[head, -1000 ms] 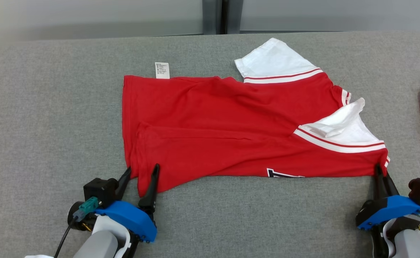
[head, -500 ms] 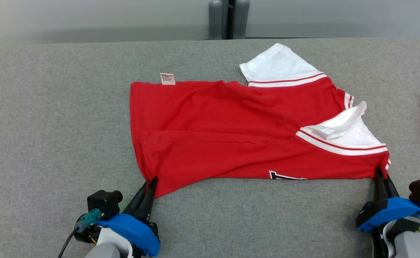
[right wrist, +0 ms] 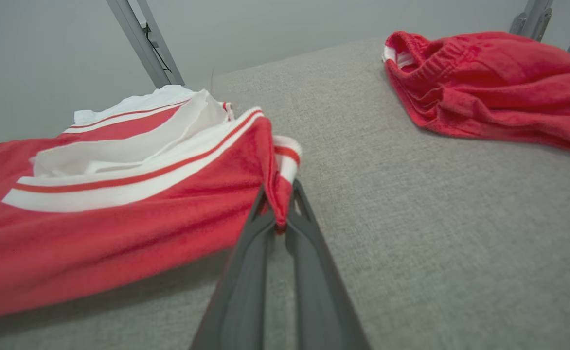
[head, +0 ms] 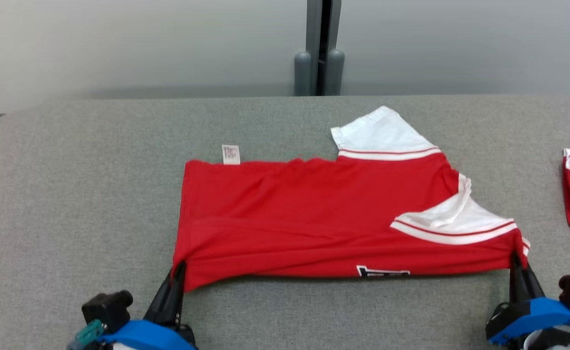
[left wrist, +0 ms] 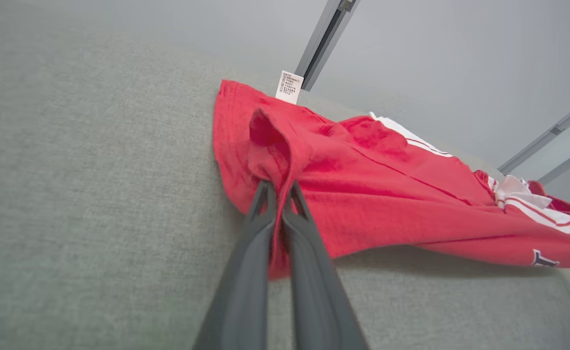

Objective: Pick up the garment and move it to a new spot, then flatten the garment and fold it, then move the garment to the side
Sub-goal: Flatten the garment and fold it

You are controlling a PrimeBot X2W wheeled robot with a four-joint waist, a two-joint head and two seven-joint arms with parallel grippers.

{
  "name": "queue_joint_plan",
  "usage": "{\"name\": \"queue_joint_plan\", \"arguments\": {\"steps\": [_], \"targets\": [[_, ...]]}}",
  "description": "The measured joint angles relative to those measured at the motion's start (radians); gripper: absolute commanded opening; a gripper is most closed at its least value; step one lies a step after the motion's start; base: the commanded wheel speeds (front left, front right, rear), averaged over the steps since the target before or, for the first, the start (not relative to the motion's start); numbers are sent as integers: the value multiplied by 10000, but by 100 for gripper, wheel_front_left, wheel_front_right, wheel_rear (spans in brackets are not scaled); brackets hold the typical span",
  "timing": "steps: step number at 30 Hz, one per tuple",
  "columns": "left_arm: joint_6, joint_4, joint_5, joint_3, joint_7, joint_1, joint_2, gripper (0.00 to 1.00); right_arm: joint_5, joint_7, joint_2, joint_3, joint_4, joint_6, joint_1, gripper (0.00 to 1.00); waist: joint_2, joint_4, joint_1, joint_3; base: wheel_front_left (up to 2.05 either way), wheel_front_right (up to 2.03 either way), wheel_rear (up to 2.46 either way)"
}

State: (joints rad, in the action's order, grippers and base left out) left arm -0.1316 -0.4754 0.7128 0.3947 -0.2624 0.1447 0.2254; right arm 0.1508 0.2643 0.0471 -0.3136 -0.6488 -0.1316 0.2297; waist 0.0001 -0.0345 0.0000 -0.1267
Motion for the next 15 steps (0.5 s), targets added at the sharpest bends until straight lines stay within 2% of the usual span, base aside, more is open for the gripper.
{"name": "queue_joint_plan", "arguments": {"steps": [10, 11, 12, 13, 15], "targets": [[0, -859, -224, -652, -2, -1951, -585, 1, 527, -2, 4, 1158, 844, 0, -2070, 0, 0, 134, -3, 977, 0, 0, 0], [0, -915, -257, -685, -2, -2010, -673, 38, 527, -2, 2, 1225, 876, 0, -2171, 10, 0, 151, -3, 986, 0, 0, 0], [0, -934, -297, -756, -2, -2033, -759, 100, 527, -2, 2, 1256, 909, 2, -2221, 51, 0, 170, -3, 978, 0, 0, 0], [2, -915, -336, -855, -2, -2029, -826, 100, 523, -2, 6, 1277, 949, 4, -2226, 100, 0, 190, -3, 956, 0, 0, 0], [2, -861, -550, -1001, -4, -1984, -894, 100, 508, 0, 10, 1212, 1028, 8, -2199, 100, 0, 213, -3, 882, 0, 0, 0]]}}
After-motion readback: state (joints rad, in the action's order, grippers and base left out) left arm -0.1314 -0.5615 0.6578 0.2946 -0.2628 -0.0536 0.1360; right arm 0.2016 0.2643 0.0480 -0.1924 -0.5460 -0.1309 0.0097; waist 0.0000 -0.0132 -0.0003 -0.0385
